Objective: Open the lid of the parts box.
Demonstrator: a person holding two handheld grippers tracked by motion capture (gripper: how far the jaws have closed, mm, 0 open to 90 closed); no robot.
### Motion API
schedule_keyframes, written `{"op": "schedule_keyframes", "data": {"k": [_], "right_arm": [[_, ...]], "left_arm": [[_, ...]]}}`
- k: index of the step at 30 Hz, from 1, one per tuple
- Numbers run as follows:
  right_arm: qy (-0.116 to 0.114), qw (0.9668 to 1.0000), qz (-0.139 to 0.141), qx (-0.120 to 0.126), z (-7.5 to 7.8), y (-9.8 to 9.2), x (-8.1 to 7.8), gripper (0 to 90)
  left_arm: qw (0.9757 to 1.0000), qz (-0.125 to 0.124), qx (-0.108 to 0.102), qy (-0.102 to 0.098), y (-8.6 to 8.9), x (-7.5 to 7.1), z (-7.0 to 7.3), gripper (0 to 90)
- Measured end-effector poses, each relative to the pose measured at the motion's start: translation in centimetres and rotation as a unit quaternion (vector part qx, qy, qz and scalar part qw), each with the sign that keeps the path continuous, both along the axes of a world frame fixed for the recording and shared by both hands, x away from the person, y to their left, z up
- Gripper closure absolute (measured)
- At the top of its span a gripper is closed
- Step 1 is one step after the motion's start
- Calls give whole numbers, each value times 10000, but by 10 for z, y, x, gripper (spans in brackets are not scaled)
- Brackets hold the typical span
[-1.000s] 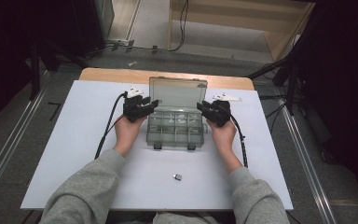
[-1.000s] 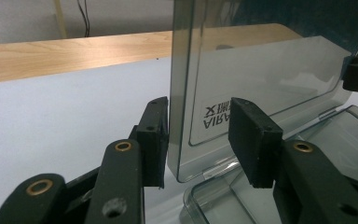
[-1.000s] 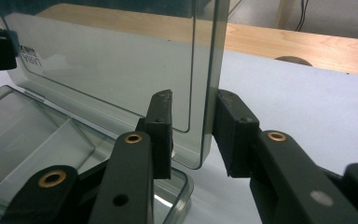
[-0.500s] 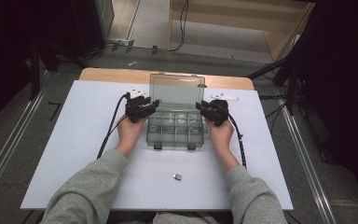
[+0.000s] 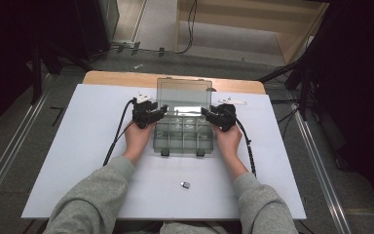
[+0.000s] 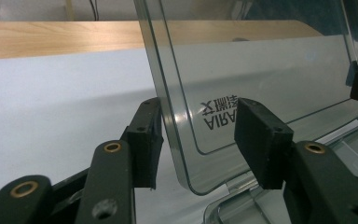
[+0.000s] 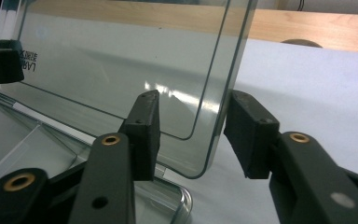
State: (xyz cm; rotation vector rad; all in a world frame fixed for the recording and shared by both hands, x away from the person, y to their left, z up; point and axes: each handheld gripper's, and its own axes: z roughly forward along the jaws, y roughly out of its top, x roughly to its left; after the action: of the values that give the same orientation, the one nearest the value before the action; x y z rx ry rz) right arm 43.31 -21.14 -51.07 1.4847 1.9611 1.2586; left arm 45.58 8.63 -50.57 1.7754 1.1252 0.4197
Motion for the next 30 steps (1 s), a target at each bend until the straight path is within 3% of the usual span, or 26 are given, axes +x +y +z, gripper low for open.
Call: {"op": "schedule_keyframes", "data": {"k": [8,15,19,30], "right_arm": [[59,10000,-26,69,-2,1,1,508],[175,9998,25,-21,0,2,2,477],[244,9997,28,-32,-3,6,3,429],[321,9994,9,98,-5,4,5,403]], "left_arm": [[10000,-51,32,11,-3,-1,-2,439],[9999,-67,21,90,-3,0,-2,406],[9997,-97,-21,226,-3,1,-2,381],[9986,-154,-187,472,-1,4,-4,332]]}}
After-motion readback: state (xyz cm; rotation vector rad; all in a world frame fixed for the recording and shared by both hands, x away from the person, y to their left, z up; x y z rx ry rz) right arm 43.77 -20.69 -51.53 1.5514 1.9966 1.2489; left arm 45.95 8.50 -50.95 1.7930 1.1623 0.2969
